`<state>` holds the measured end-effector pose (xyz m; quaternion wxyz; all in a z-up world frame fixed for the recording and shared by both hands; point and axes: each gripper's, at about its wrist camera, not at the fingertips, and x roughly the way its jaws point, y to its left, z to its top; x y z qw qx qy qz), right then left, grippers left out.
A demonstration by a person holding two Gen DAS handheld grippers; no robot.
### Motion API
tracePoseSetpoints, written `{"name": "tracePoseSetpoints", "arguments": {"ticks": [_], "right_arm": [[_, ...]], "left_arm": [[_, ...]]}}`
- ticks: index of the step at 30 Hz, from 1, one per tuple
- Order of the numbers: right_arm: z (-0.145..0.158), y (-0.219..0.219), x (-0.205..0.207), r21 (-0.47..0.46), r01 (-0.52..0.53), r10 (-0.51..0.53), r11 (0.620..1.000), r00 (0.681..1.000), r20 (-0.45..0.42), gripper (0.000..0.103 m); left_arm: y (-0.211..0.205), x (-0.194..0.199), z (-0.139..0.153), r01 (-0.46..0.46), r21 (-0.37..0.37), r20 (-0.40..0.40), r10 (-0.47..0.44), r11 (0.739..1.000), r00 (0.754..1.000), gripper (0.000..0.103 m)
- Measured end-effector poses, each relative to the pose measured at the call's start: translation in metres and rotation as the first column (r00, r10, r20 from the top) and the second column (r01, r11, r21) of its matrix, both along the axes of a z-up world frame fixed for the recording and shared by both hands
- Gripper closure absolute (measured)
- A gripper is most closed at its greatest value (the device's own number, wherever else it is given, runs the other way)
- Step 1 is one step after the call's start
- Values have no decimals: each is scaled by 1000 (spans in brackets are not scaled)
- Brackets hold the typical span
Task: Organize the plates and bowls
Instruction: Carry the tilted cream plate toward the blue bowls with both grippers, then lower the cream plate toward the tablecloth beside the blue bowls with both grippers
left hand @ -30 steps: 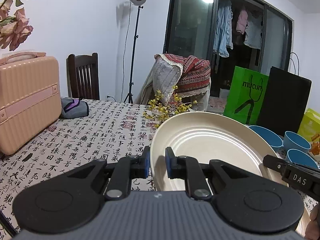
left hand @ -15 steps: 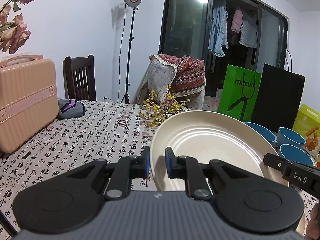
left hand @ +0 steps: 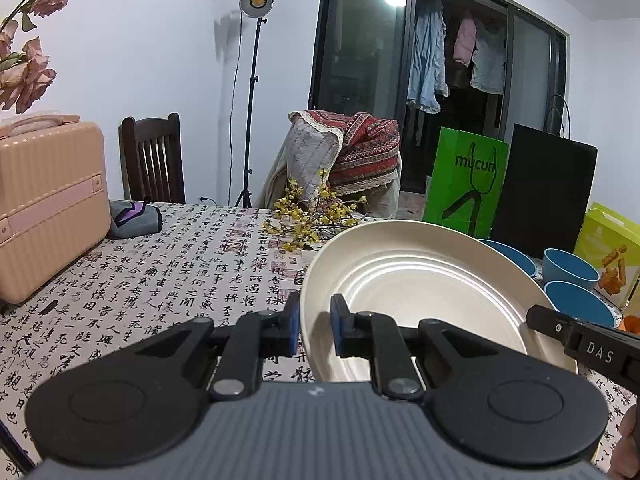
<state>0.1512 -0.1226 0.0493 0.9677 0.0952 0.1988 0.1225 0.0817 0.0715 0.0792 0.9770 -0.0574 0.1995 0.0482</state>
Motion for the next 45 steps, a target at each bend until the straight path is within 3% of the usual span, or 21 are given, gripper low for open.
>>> {"name": "tracePoseSetpoints", "arguments": {"ticks": [45], "right_arm": [[-18,-69,-34,6,86,-86,996,996,-22,94]], "left_arm": [[-62,-9,-24,86,-4,-29,-86,996,996,88]]}}
